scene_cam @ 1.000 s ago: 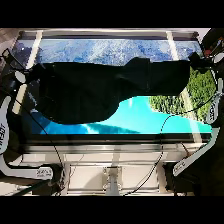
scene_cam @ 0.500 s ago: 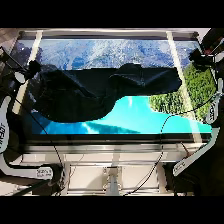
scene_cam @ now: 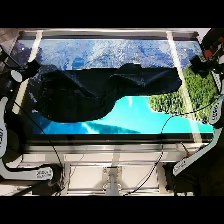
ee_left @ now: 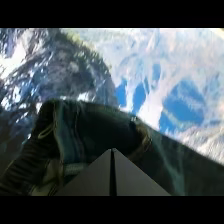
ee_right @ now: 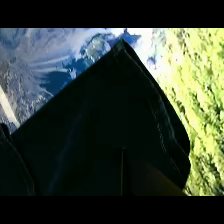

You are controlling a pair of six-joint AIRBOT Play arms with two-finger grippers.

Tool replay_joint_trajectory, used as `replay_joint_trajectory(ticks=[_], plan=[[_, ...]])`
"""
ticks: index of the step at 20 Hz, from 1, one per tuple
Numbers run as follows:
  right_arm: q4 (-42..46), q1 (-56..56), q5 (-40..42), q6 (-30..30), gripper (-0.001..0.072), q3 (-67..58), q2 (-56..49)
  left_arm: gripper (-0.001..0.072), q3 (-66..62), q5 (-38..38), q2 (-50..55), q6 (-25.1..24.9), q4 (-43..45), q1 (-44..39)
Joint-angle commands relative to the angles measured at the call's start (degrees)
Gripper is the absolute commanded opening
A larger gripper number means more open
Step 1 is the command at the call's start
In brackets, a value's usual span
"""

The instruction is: Fold the clothes and pants, and hang the long-sleeved shirts on hangers.

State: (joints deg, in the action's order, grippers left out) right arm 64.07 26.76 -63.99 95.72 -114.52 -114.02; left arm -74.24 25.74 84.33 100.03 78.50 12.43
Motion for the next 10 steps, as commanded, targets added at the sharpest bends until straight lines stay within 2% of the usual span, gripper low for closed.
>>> replay_joint_trajectory(ticks=[1,3,5,6,7,8,10], plan=[[-12.26,5.99,-13.90,-8.59,0.0016,1.95,-0.46,0.0028,0.02,13.57,-3.74,-14.86,-3.43,-0.76],[-13.73,9.49,-19.65,-8.92,0.0019,4.98,-0.81,0.0029,0.04,19.28,-6.29,-21.86,-12.07,-1.77],[-13.51,10.51,-23.80,-8.90,0.0023,8.68,-1.22,0.0029,0.04,20.35,-8.26,-26.88,-18.34,-3.89],[-13.31,10.36,-23.61,-8.87,0.0088,10.54,-1.22,0.0029,0.02,20.04,-8.94,-27.67,-19.58,-5.18],[-13.11,9.81,-22.53,-8.85,0.0296,11.80,-1.25,0.0029,0.02,19.96,-9.38,-27.67,-19.63,-6.36],[-12.57,9.11,-21.18,-8.85,0.0387,12.44,-1.27,0.0029,0.04,19.98,-9.64,-27.65,-19.63,-7.48],[-12.50,7.48,-18.67,-8.83,0.0387,12.44,-1.53,0.0029,0.04,19.98,-9.75,-27.65,-19.65,-9.25]])
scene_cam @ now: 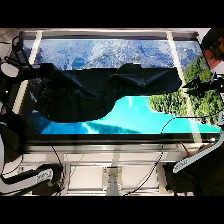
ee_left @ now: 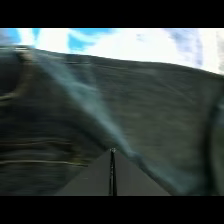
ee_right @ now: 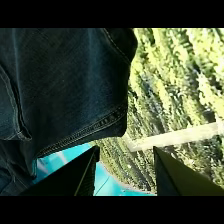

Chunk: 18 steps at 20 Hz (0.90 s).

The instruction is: Fold the clothes and pants, and hang the long-sleeved shirts on hangers.

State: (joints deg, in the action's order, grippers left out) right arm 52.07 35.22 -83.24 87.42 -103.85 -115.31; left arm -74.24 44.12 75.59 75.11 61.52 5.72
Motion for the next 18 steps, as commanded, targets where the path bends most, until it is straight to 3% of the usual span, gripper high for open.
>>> replay_joint_trajectory(ticks=[1,9,10,13,18], plan=[[-0.48,-1.79,2.12,-0.52,0.0386,1.77,-0.35,0.0030,0.04,1.60,-1.01,-2.73,-2.64,-3.26],[0.28,-6.40,10.32,3.65,0.0383,1.75,-3.19,0.0030,0.04,1.60,-1.01,-2.73,-2.64,-5.97],[0.44,-6.40,11.10,3.65,0.0354,1.75,-3.17,0.0030,0.04,1.60,-1.01,-2.73,-2.64,-5.97],[0.63,-6.40,11.21,3.65,0.0025,0.00,-3.15,0.0030,0.04,1.60,-1.01,-2.73,-2.64,-5.97],[1.51,-7.74,4.63,4.04,0.0022,-11.47,-3.04,0.0030,0.04,1.60,-1.01,-2.73,-2.64,-5.97]])
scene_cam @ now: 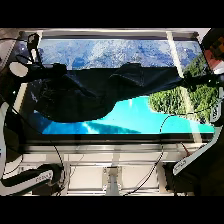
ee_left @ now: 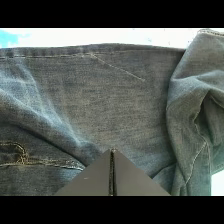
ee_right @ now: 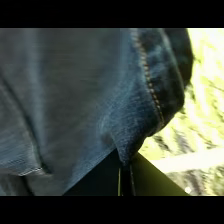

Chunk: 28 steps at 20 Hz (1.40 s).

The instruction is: Fold the clothes and pants, and hang the long-sleeved shirts on hangers.

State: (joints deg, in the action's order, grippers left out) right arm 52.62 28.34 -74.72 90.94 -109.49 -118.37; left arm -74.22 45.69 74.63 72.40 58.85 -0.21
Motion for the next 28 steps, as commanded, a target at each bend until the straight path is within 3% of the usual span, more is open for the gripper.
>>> replay_joint_trajectory(ticks=[1,2,3,4,11,12,13,14,17,20,21,28], plan=[[2.36,-1.64,-5.92,0.48,0.0024,-8.35,0.02,0.0030,0.02,0.02,-0.04,-0.02,0.02,-0.04],[3.19,-2.36,-7.56,0.50,0.0101,-9.64,0.02,0.0030,0.02,0.02,-0.04,-0.02,0.02,-0.04],[3.13,-2.91,-8.98,0.59,0.0371,-9.77,0.04,0.0030,0.02,0.02,-0.04,-0.02,0.02,-0.04],[3.85,-3.45,-10.21,1.49,0.0529,-9.75,-0.02,0.0030,0.02,0.02,-0.04,-0.02,0.02,-0.02],[9.03,-4.52,-11.98,7.13,0.0522,-9.60,0.02,0.0030,0.02,0.02,-0.04,-0.07,0.85,0.02],[8.22,-4.74,-12.90,7.28,0.0479,-9.57,0.02,0.0030,0.02,0.00,-0.02,-0.07,1.16,0.04],[6.05,-5.31,-14.43,6.91,0.0361,-9.22,0.02,0.0030,0.02,0.00,-0.02,-0.07,1.11,0.17],[3.21,-6.23,-15.69,5.22,0.0312,-8.57,0.00,0.0030,0.02,0.00,-0.02,-0.07,1.14,0.20],[-7.02,-11.02,-14.64,1.97,0.0344,-5.95,-0.35,0.0030,0.02,0.02,-0.02,-0.04,1.11,0.42],[-7.08,-16.48,-11.91,3.39,0.0365,-5.62,-2.27,0.0030,0.02,0.02,-0.02,-0.04,1.09,0.42],[-7.19,-17.55,-11.19,4.44,0.0406,-5.62,-3.10,0.0030,0.02,0.04,-0.02,-0.04,1.09,0.42],[-6.95,-21.44,-4.52,5.22,0.0410,-5.62,-9.09,0.0031,0.00,0.04,-0.04,-0.04,1.11,0.44]])
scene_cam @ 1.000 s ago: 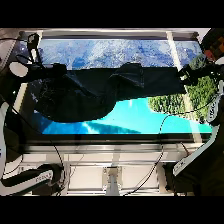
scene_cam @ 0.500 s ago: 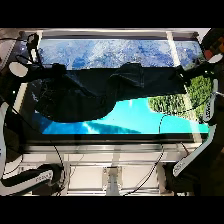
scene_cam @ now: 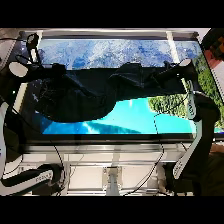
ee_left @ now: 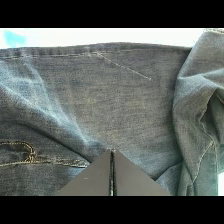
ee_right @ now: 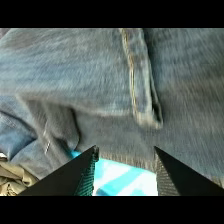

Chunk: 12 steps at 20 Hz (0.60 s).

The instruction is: Fold the clothes and pants, and hang the long-sleeved shirts on hangers.

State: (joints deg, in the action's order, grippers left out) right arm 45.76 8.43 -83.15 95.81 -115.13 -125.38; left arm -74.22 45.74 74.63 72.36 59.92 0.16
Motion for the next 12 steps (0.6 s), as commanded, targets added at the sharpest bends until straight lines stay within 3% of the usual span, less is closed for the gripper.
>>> replay_joint_trajectory(ticks=[1,4,6,8,10,11,12], plan=[[0.28,-1.68,5.64,0.35,0.0410,0.02,-2.40,0.0031,0.00,-0.02,-0.04,-0.02,0.04,0.07],[0.50,-2.12,7.06,0.35,0.0409,0.02,-2.89,0.0030,0.00,-0.02,-0.04,-0.55,0.76,0.09],[0.66,-2.84,7.10,0.33,0.0409,0.02,-3.41,0.0031,0.02,0.13,-0.02,0.04,7.72,0.22],[0.72,-3.58,7.04,0.24,0.0408,0.02,-3.85,0.0031,0.02,1.40,-0.02,8.41,14.99,1.95],[0.96,-3.80,7.26,0.09,0.0406,0.02,-3.82,0.0030,0.04,3.67,-0.02,10.19,17.44,5.70],[0.96,-3.76,7.21,0.02,0.0356,0.02,-3.82,0.0030,0.04,5.14,-0.04,10.16,17.44,7.89],[0.90,-3.78,6.97,-0.74,0.0225,0.02,-3.80,0.0030,0.09,7.02,-0.02,10.14,17.44,10.21]])
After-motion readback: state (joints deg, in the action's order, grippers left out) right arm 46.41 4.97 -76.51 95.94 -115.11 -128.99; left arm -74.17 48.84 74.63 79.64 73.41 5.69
